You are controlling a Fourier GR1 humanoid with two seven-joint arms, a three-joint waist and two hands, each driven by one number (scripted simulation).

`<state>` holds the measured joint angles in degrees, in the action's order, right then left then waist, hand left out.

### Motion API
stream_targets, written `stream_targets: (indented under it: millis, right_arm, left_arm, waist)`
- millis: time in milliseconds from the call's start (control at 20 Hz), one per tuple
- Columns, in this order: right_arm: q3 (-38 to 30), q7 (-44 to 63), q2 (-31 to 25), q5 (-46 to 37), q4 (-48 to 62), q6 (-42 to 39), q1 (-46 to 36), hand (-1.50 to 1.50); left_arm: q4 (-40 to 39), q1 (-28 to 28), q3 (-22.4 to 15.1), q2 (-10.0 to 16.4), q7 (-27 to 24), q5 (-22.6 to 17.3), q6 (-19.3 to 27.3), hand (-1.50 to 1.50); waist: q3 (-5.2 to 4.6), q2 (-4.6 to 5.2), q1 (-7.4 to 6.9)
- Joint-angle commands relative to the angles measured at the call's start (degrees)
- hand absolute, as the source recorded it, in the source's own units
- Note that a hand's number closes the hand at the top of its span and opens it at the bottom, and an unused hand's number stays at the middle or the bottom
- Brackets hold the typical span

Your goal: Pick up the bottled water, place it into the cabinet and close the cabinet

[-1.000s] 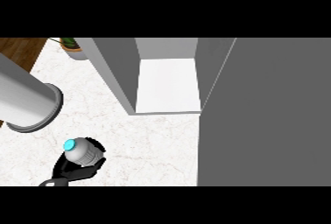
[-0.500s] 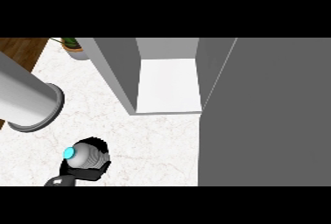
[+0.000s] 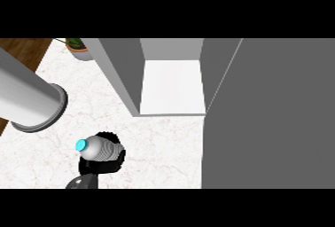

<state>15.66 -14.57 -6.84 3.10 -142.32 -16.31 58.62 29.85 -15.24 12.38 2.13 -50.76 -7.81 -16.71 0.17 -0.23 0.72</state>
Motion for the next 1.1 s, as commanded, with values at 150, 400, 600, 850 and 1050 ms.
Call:
stream_targets:
  millis: [150, 400, 600, 850, 1050]
  right_arm:
    - [-0.82, 0.97, -1.11, 3.59, -4.55, -1.3, 3.32, -1.5]
    - [-0.6, 4.2, -1.39, 4.75, -9.52, -0.93, 3.05, -1.5]
    - [-2.61, 2.64, -0.81, 5.0, -3.59, -0.46, -0.49, -1.5]
    - [-1.21, 2.1, -0.78, 5.07, -5.49, -1.42, 2.63, -1.5]
    - [-3.31, -0.67, 0.8, 3.71, -0.12, -0.75, -1.58, -1.5]
  left_arm:
    - [5.37, -1.97, -10.45, -2.08, 5.1, -12.55, 5.48, 1.5]
    - [13.56, -0.35, -18.92, -2.12, 10.39, -17.58, 11.71, 1.5]
    - [23.1, -1.65, -25.96, -2.13, 16.74, -18.46, 21.96, 1.5]
    - [29.41, -7.52, -30.02, -2.13, 21.84, -15.79, 32.35, 1.5]
    - [27.48, -13.66, -35.44, -2.13, 23.5, -20.33, 40.44, 1.5]
  waist:
    - [-0.16, -0.28, 0.55]
    - [-0.19, -0.08, 0.15]
    - [-0.14, 0.02, -0.24]
    - [-0.15, -0.1, 0.27]
    - [-0.17, 0.17, 0.83]
